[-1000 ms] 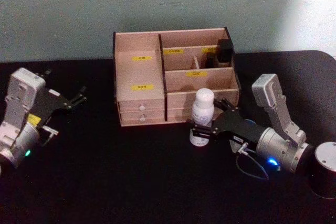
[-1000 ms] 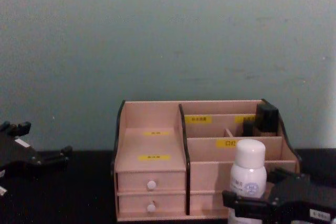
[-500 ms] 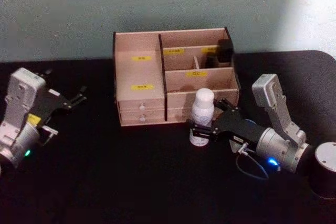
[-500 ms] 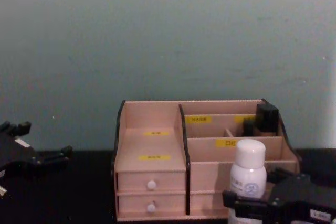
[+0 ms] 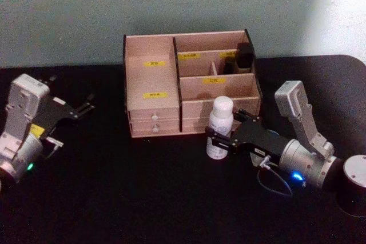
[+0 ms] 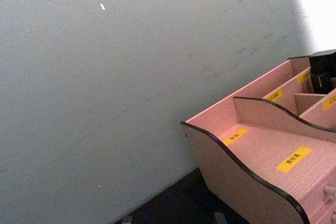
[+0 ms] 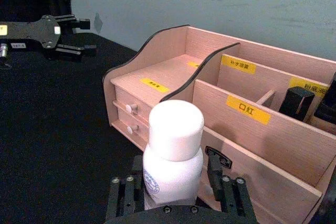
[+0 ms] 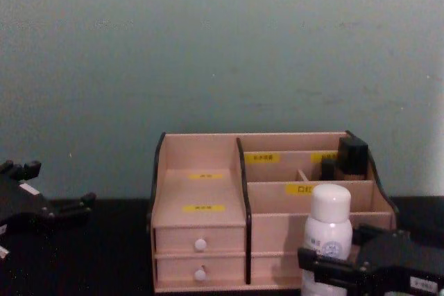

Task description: Pick up the facial cleanser and watermelon frost from the table and place them into the tiered storage box.

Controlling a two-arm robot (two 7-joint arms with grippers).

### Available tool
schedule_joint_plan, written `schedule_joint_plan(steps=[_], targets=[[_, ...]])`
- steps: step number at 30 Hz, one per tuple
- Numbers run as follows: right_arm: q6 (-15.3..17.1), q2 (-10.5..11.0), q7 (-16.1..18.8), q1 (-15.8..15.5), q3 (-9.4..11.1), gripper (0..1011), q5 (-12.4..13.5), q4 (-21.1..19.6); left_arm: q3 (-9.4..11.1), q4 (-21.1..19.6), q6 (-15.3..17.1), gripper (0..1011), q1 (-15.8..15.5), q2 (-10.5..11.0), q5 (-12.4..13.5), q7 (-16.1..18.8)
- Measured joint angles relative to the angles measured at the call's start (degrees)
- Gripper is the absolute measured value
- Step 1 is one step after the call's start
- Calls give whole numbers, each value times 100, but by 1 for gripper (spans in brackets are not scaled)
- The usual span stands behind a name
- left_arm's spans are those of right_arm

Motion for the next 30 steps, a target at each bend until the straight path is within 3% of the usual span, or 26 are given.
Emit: schedule_joint_plan(steps=[8,23,30], targets=[[-2,0,0,-1,0,593,-1,0,0,0,0,1001,0,0,0,0],[-3,8,4,0,-1,590,-3,-9,0,0,0,1001,0,0,0,0],[25,89,19,-48,24,590,19,-206,0,0,0,1001,0,0,0,0]])
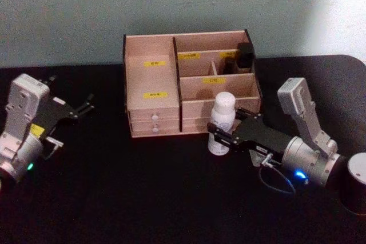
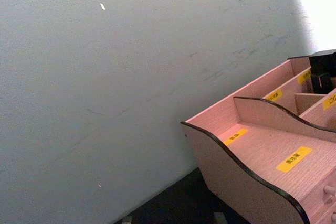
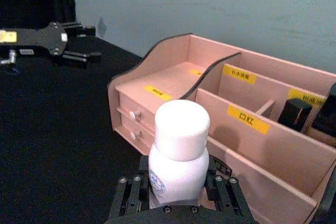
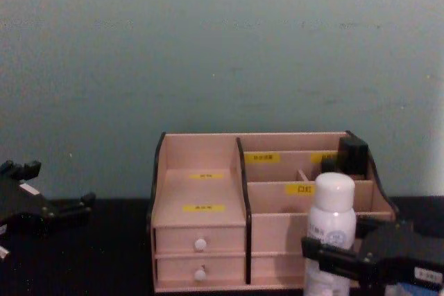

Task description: Pick up the facial cleanser and watermelon frost from the table and place them into the tiered storage box.

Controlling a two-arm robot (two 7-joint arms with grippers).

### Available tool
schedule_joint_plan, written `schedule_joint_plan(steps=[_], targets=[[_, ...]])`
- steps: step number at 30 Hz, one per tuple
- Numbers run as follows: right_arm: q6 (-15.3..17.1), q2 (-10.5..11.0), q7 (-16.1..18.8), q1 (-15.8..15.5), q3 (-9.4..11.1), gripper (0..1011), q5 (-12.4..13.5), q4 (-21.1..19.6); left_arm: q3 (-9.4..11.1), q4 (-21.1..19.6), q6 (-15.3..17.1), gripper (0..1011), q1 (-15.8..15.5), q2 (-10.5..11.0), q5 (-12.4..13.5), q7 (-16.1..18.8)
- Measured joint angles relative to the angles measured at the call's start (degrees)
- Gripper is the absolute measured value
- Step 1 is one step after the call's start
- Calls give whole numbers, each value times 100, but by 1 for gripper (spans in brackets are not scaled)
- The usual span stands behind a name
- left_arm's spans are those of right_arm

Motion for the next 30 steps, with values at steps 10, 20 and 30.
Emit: schedule_joint_plan(steps=[10,20,30], targets=[[347,215,83,-62,185,590,363,-621,0,0,0,1001,0,0,0,0],[486,244,28,189,251,590,638,-816,0,0,0,1001,0,0,0,0],[532,66,-275,653,203,590,523,-564,0,0,0,1001,0,0,0,0]])
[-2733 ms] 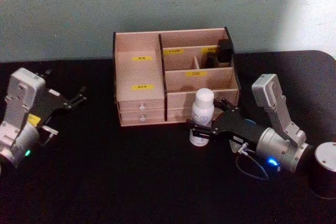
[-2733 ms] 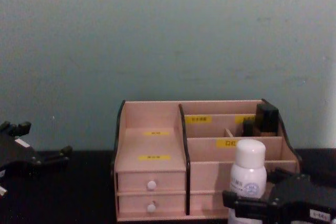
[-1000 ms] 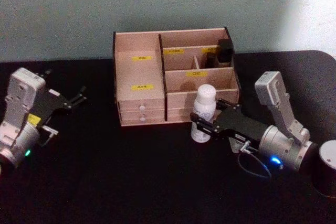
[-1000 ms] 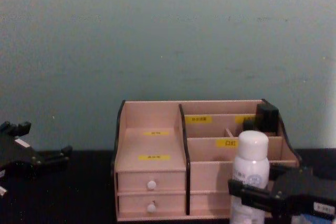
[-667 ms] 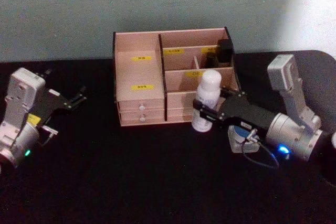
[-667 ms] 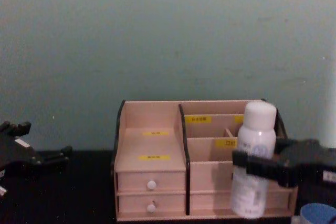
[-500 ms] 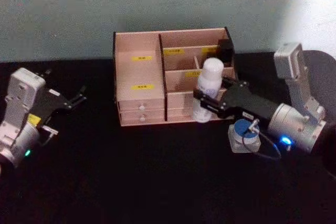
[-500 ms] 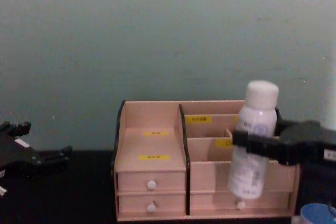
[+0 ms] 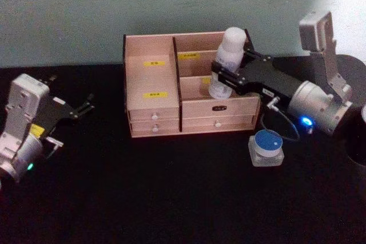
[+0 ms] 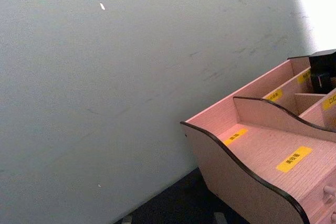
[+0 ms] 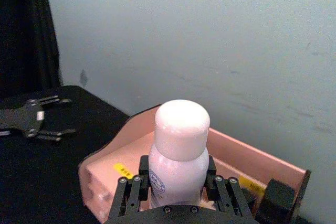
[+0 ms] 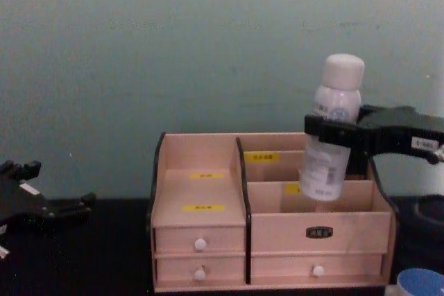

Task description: Pick up the facial cleanser and watermelon frost from the table and place them into the tiered storage box.

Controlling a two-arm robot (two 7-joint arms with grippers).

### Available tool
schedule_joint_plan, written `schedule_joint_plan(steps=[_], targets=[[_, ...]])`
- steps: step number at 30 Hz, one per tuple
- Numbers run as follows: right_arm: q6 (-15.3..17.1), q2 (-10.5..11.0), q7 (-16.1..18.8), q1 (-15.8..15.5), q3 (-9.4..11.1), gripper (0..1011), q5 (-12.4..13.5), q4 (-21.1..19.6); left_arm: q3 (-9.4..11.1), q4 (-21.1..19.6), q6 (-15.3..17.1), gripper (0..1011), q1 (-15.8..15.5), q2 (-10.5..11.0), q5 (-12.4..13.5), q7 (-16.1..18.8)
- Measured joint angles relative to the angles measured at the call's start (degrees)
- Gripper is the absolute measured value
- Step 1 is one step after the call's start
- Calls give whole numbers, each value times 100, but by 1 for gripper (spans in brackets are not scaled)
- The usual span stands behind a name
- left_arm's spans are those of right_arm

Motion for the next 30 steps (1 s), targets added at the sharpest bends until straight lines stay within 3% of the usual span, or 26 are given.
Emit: schedule_joint_plan(steps=[16,30], targets=[[-118,-483,-106,831,-211,590,-402,1014,0,0,0,1001,0,0,0,0],[-287,-907,-91,1398,-262,590,-613,1927,0,0,0,1001,0,0,0,0]])
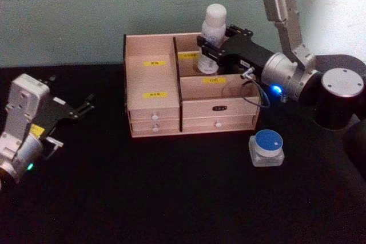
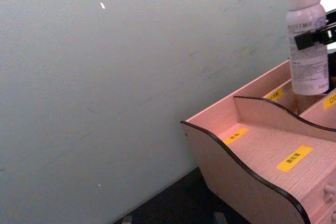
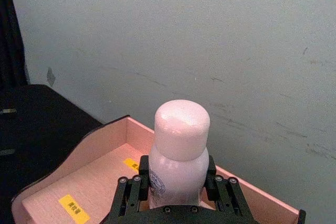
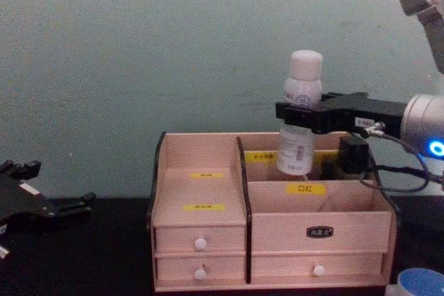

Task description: Pick up the facial cleanser and watermelon frost from the table and place them into the tiered storage box.

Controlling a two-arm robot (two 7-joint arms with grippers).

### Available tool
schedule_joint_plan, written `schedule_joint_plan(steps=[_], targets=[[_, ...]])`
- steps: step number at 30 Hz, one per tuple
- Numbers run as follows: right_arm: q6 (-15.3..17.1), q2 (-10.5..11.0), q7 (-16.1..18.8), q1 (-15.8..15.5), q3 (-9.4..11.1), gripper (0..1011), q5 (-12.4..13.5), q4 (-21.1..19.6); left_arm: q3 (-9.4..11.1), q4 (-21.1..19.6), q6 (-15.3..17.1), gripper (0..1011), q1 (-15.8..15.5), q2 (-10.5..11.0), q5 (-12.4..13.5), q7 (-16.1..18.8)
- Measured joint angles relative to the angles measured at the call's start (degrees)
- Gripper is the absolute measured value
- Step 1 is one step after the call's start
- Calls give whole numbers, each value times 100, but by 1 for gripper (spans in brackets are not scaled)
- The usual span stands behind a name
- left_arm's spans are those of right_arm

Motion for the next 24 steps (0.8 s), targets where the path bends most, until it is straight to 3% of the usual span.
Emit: schedule_joint_plan(steps=[24], targets=[[-201,-420,135,414,-58,590,-265,891,0,0,0,1001,0,0,0,0]])
